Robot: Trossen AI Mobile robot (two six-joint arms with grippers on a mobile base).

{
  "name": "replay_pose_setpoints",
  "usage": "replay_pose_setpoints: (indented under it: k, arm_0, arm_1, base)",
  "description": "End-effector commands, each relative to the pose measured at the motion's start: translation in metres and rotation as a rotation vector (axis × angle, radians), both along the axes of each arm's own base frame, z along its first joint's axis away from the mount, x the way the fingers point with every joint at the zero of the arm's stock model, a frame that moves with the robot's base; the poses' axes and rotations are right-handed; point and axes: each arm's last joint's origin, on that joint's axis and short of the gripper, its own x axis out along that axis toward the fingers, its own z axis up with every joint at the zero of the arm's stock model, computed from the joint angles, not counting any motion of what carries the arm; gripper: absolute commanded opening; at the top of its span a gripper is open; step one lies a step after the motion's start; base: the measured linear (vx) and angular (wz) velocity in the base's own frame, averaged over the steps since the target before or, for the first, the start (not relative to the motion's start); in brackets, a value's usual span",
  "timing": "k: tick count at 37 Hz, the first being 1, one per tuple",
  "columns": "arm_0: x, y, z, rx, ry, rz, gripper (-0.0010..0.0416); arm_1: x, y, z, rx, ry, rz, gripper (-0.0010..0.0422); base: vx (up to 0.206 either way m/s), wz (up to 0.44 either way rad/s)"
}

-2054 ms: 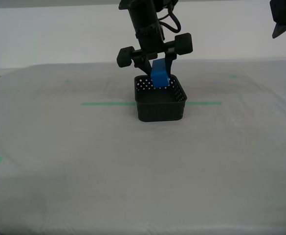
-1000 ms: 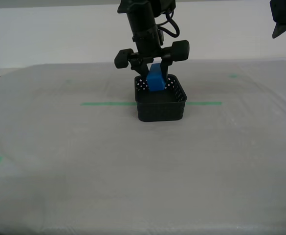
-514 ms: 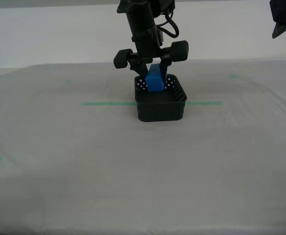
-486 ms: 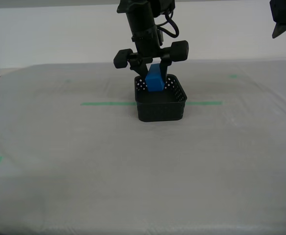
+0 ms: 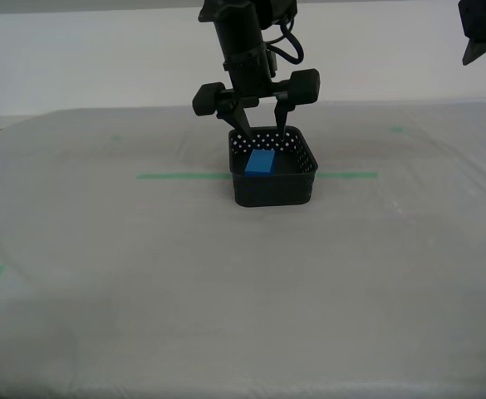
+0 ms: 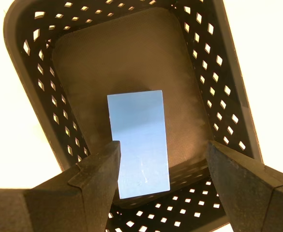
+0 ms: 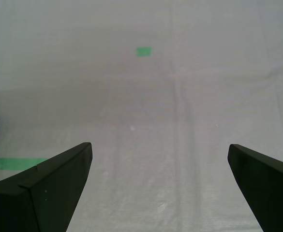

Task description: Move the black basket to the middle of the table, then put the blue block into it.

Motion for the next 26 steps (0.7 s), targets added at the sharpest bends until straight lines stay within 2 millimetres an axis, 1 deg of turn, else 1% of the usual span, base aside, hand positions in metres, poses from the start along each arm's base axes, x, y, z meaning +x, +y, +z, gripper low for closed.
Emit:
replay_pose_setpoints:
  k: [1, 4, 13, 19, 26]
  arm_0:
    - [0.000, 0.000, 0.000, 0.001, -0.002, 0.002, 0.0394]
    - [0.000, 0.000, 0.000, 0.001, -0.002, 0.002, 0.0394]
    - [0.000, 0.000, 0.000, 0.001, -0.002, 0.002, 0.0394]
    - [0.000, 0.000, 0.000, 0.001, -0.002, 0.002, 0.0394]
    - [0.000, 0.000, 0.000, 0.001, -0.002, 0.002, 0.0394]
  arm_1:
    - [0.000, 0.000, 0.001, 0.001, -0.005, -0.005, 0.0237]
    - [0.001, 0.001, 0.003, 0.008, -0.022, -0.016, 0.0238]
    - [0.001, 0.006, 0.018, 0.076, -0.112, -0.036, 0.0238]
    - [0.002, 0.010, 0.027, 0.082, -0.136, -0.057, 0.0238]
    - [0.003, 0.018, 0.044, 0.085, -0.180, -0.060, 0.0238]
  base:
    - [0.000, 0.000]
    - [0.000, 0.000]
    - [0.000, 0.000]
    - [0.000, 0.000]
    - [0.000, 0.000]
